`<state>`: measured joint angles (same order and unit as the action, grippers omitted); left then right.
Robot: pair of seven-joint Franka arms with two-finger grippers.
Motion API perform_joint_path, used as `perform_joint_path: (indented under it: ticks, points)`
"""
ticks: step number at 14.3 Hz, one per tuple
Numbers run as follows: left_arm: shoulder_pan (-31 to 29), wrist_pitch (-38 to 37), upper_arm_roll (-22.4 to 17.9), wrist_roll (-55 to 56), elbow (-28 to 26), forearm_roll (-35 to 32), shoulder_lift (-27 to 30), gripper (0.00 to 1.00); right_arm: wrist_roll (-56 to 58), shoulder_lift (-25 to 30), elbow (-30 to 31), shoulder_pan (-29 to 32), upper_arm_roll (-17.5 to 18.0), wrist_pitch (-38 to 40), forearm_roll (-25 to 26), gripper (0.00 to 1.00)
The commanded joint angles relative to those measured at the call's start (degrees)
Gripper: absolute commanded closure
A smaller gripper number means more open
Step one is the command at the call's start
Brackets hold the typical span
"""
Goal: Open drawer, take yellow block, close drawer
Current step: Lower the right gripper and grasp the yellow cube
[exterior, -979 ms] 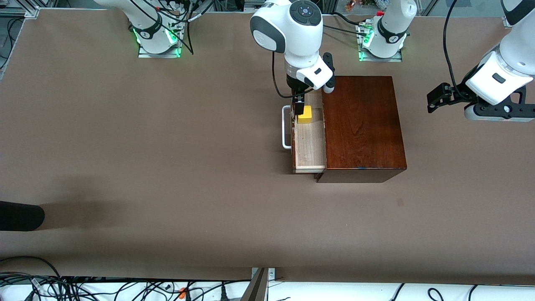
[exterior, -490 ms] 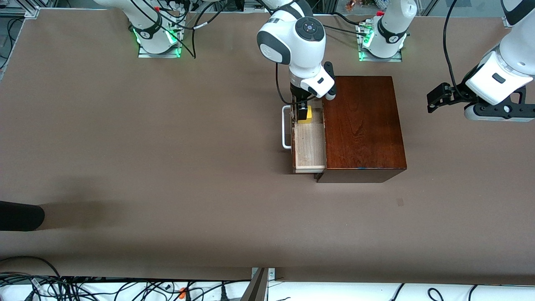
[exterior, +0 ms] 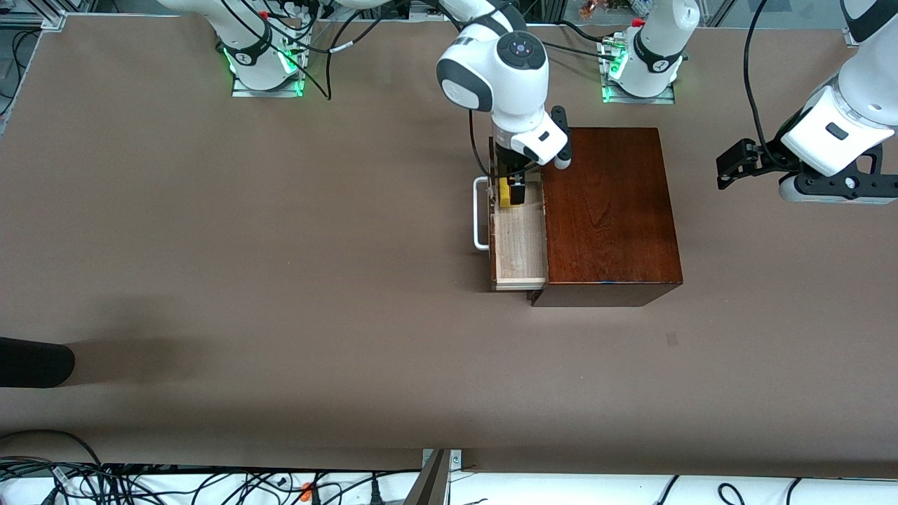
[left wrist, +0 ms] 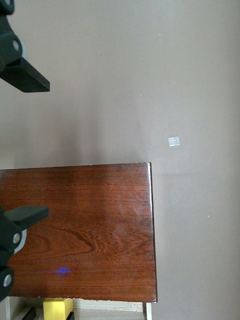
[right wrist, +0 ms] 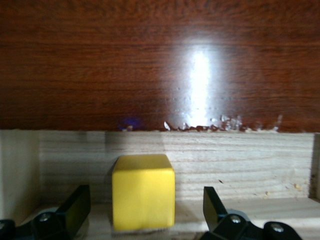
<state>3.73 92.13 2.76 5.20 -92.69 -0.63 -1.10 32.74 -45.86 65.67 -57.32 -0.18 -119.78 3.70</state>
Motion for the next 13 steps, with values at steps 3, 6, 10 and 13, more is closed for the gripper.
perform_joint_path:
  ticks: [3,6,10,13]
  points:
    - [-0.4,-0.4,0.4,-1.1,-0.6,-0.6,1.0,0.00,-1.0,-2.6,-2.1,-0.4,-0.7,-1.5,0.0,0.00]
    - [-0.3,-0.4,0.4,-1.1,-0.6,-0.6,1.0,0.00,-0.7,-3.3,-2.1,-0.2,-0.9,-2.1,0.2,0.23]
    - [0.1,-0.5,0.4,-0.7,0.8,-0.7,0.6,0.00,-0.8,-3.2,-2.1,-0.1,-1.0,-1.7,0.1,0.66]
    - [0.1,-1.2,0.5,-0.8,1.7,-0.7,-0.2,0.00,-1.8,-2.7,-2.6,0.0,-1.0,-0.5,-0.4,0.94]
